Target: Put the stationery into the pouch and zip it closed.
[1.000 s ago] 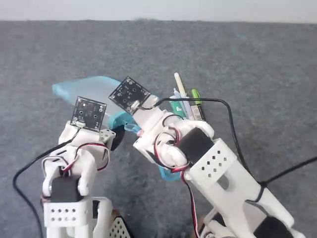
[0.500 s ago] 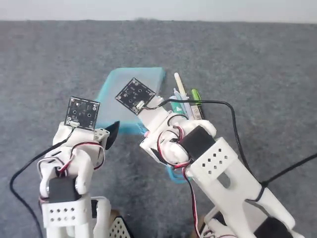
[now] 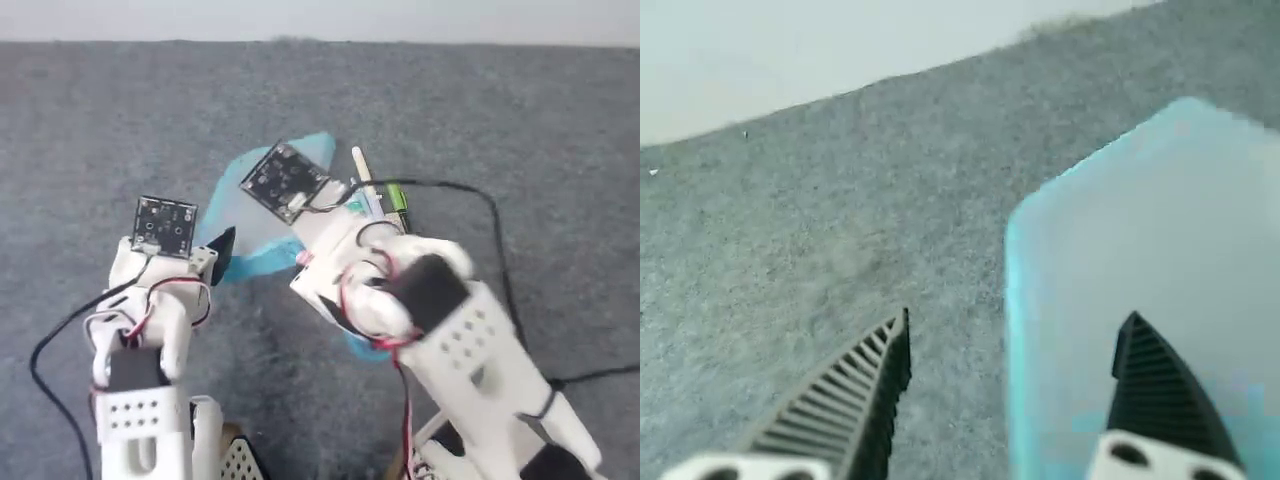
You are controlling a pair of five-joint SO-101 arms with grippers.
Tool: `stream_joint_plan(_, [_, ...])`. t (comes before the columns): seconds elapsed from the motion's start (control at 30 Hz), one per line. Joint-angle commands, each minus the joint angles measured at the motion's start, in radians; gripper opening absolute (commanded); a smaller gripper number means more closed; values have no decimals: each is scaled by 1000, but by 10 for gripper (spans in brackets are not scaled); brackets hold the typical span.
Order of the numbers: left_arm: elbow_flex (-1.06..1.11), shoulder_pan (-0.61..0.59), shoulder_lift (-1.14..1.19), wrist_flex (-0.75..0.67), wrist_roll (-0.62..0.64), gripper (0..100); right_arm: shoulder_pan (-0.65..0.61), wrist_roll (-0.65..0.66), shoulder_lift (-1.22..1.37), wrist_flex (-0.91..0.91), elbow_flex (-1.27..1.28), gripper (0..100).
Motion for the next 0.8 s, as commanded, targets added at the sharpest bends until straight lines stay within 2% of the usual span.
stream_joint_plan(0.0, [-13, 66, 163, -71, 15, 310, 4, 37, -51, 76, -207, 6])
stream_joint_plan(0.17, [-35, 276, 327, -77, 12, 309, -25, 34, -50, 84, -267, 6])
stream_joint_plan(0.3, [-45, 307, 328, -77, 86, 309, -62, 32, -39, 42, -209, 6])
stream_joint_plan(0.37, [-45, 290, 293, -63, 115, 309, -67, 32, -30, 13, -144, 6])
stream_joint_plan(0.43, [-71, 209, 219, -18, 163, 309, -62, 32, -36, -31, -54, 6])
stream_joint_plan(0.57, [-165, 60, 38, 146, 144, 309, -62, 32, -94, -156, 130, 6])
stream_joint_plan(0.77, [-286, 51, -146, 407, 110, 309, -61, 37, -206, -298, 399, 6])
